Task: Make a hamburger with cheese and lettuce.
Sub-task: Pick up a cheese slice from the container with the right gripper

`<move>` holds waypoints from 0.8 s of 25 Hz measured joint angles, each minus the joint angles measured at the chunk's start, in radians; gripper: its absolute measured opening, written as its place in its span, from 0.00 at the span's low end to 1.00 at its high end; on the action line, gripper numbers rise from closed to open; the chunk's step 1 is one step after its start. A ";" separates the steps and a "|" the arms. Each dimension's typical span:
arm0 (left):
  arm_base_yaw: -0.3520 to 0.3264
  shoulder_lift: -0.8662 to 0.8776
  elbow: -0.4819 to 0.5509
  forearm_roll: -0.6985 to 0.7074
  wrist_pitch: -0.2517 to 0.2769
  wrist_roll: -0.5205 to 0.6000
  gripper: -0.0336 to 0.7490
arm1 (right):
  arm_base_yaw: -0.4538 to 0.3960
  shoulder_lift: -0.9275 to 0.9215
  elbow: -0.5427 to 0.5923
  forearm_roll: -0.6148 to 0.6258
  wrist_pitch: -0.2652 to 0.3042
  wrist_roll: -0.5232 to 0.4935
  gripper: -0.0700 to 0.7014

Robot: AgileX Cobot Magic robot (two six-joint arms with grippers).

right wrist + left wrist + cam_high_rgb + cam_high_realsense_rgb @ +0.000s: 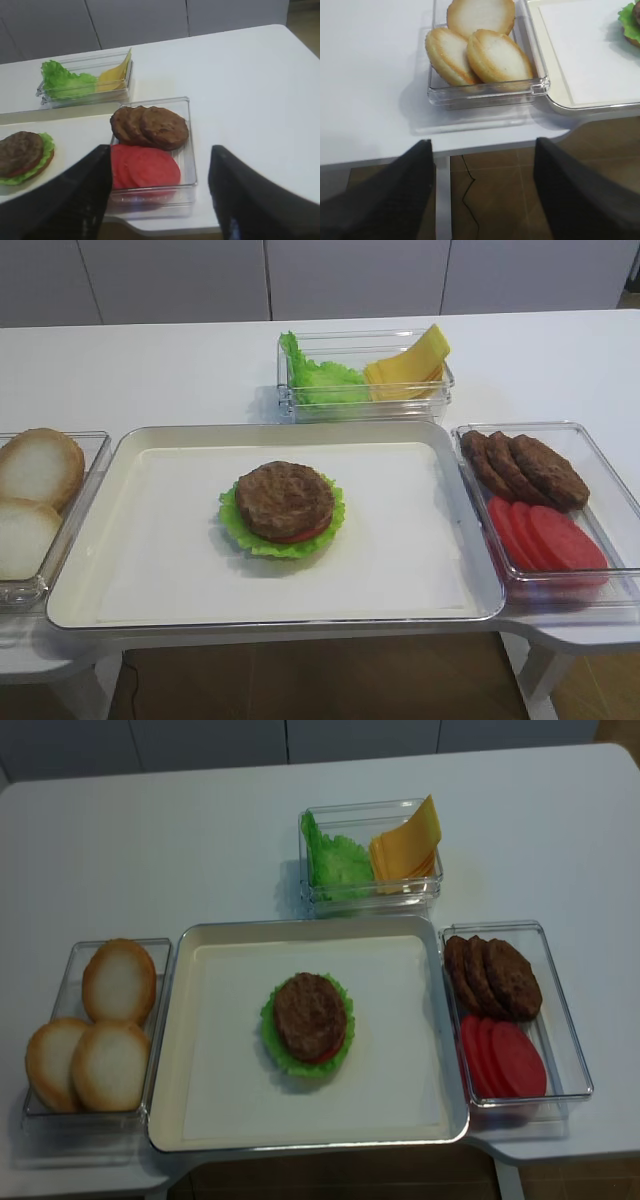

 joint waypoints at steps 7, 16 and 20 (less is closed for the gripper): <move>0.000 0.000 0.000 0.000 0.000 0.000 0.64 | 0.000 0.329 -0.088 0.030 -0.171 0.000 0.67; 0.000 0.000 0.000 0.000 0.000 0.000 0.64 | 0.000 0.756 -0.257 0.237 -0.236 -0.116 0.67; 0.000 0.000 0.000 0.000 0.000 0.000 0.64 | 0.000 0.921 -0.355 0.331 -0.236 -0.188 0.67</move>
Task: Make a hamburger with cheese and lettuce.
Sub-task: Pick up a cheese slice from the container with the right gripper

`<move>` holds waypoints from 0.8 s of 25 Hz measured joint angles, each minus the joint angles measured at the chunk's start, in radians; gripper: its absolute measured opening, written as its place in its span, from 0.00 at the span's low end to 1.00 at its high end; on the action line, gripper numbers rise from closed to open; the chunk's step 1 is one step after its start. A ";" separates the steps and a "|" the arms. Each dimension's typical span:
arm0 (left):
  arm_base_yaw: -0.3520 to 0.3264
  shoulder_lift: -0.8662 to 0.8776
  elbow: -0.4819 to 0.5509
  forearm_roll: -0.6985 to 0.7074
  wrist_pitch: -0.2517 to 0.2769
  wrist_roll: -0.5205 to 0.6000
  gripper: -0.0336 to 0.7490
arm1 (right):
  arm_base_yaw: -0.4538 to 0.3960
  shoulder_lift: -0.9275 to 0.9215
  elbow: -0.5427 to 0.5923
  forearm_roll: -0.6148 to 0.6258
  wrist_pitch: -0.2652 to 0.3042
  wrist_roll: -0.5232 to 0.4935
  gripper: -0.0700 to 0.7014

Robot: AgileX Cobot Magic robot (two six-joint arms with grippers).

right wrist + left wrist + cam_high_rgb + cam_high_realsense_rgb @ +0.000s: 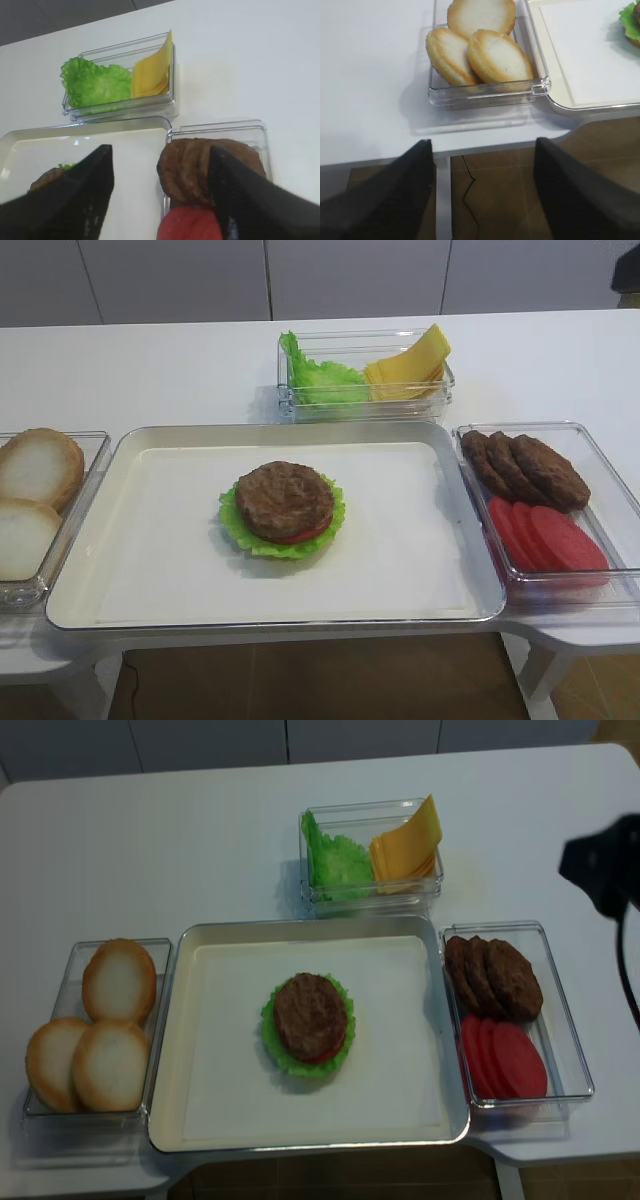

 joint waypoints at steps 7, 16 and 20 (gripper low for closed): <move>0.000 0.000 0.000 0.000 0.000 0.000 0.64 | 0.000 0.309 -0.231 0.030 0.000 -0.069 0.67; 0.000 0.000 0.000 0.000 0.000 0.000 0.64 | 0.000 0.765 -0.647 0.152 0.095 -0.175 0.67; 0.000 0.000 0.000 0.000 0.000 0.000 0.64 | 0.000 0.956 -0.837 0.185 0.176 -0.182 0.67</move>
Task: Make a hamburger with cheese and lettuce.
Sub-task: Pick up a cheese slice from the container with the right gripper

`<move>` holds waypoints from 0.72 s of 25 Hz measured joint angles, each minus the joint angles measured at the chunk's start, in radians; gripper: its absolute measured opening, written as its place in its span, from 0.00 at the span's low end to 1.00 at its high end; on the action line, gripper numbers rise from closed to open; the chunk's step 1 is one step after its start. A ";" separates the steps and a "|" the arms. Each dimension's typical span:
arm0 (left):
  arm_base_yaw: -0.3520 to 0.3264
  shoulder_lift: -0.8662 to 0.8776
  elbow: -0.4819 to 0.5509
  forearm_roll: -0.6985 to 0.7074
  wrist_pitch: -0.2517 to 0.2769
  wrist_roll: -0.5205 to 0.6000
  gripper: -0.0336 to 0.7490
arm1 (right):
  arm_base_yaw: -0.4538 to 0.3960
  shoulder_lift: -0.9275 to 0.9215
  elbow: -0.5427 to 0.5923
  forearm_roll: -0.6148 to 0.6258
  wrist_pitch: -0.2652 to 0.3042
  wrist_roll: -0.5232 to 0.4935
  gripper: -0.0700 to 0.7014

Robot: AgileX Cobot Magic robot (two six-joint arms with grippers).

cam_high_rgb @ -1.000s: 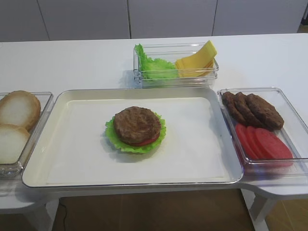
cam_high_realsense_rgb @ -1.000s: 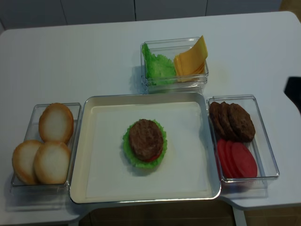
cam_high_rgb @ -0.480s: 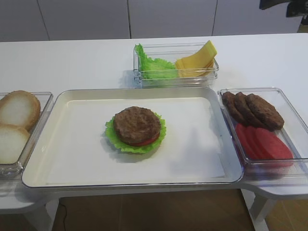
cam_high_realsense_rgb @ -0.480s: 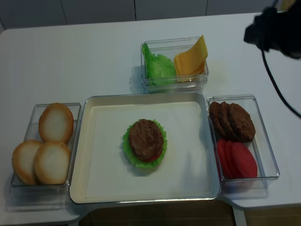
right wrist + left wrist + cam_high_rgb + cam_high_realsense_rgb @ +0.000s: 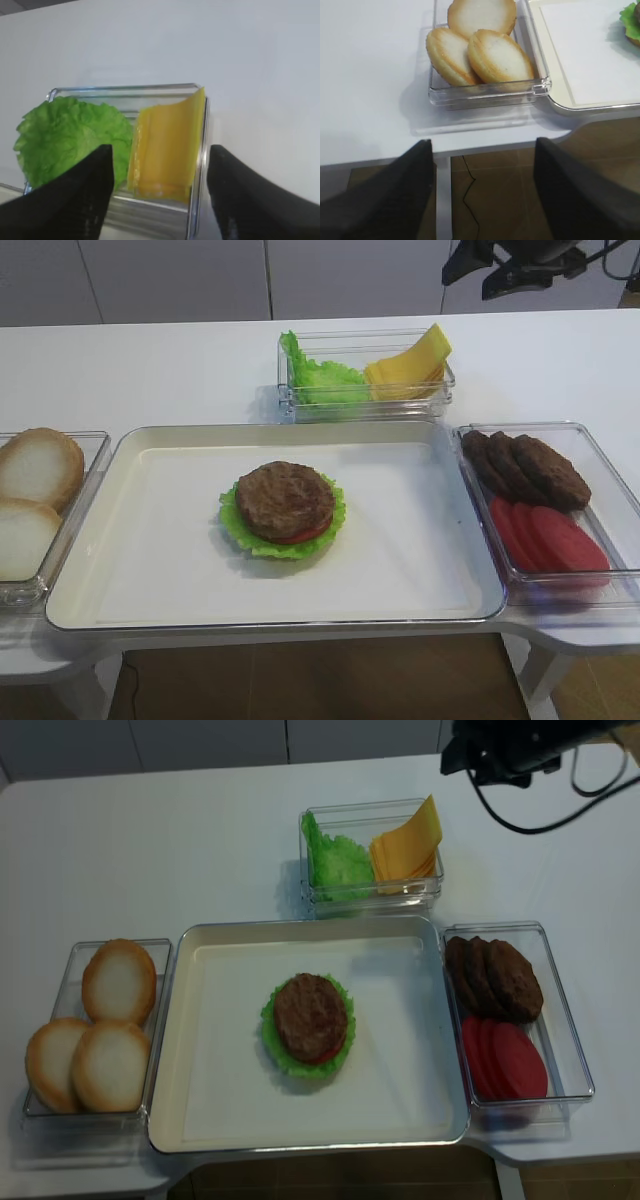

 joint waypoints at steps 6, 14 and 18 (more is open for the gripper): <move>0.000 0.000 0.000 0.000 0.000 0.000 0.64 | 0.000 0.201 -0.198 0.009 0.020 0.006 0.61; 0.000 0.000 0.000 0.000 0.000 0.000 0.64 | 0.000 0.299 -0.245 0.014 0.020 0.007 0.58; 0.000 0.000 0.000 0.000 0.000 0.000 0.64 | 0.000 0.310 -0.246 0.028 0.011 0.007 0.53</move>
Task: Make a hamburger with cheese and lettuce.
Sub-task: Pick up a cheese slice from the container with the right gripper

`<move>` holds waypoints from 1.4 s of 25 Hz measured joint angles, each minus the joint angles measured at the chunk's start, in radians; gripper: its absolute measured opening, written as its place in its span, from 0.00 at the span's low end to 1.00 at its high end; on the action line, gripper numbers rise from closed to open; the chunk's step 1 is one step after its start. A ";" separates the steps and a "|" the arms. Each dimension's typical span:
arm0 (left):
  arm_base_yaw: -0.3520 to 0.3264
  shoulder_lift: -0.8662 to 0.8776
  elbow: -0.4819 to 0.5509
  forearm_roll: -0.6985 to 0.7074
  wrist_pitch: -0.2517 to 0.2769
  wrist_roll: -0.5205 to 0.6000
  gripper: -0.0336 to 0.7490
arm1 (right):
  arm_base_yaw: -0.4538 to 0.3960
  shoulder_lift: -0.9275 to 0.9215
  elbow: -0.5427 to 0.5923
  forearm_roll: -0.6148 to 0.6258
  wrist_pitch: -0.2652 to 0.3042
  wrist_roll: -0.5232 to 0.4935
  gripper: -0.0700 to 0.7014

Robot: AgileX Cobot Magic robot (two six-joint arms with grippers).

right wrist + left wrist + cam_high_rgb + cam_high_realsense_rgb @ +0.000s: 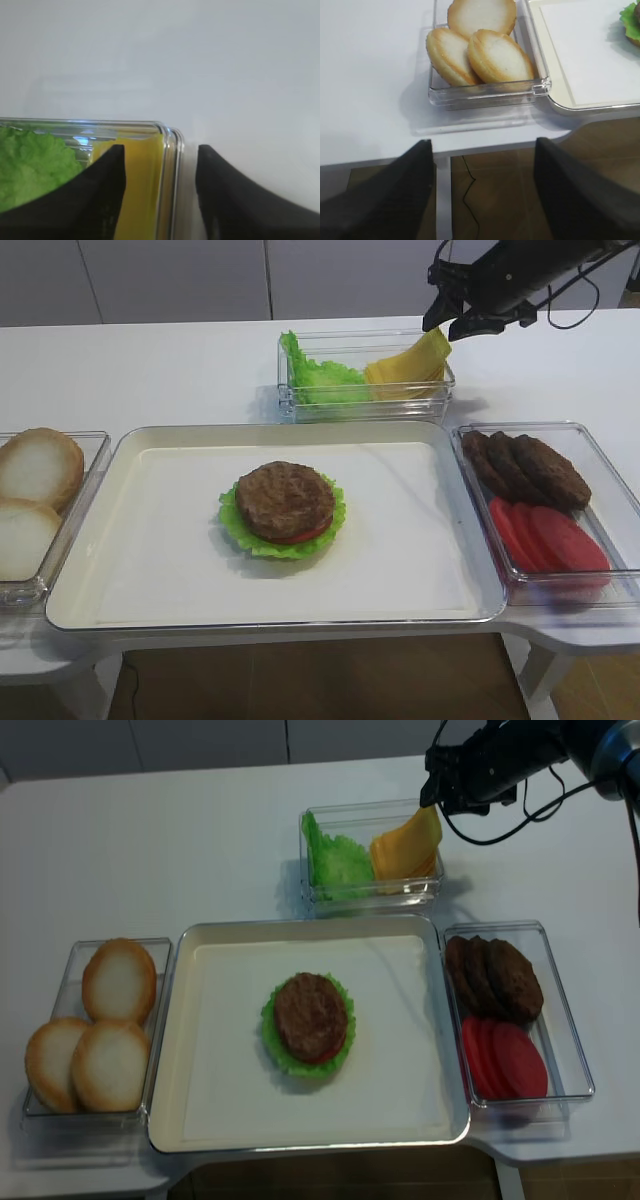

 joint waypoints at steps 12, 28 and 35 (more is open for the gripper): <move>0.000 0.000 0.000 0.000 0.000 0.000 0.64 | 0.000 0.002 0.000 0.006 -0.037 -0.002 0.43; 0.000 0.000 0.000 0.000 0.000 0.000 0.64 | 0.000 0.023 0.000 0.030 -0.037 -0.004 0.30; 0.000 0.000 0.000 0.000 0.000 0.000 0.64 | 0.000 0.023 -0.002 0.040 -0.037 -0.007 0.11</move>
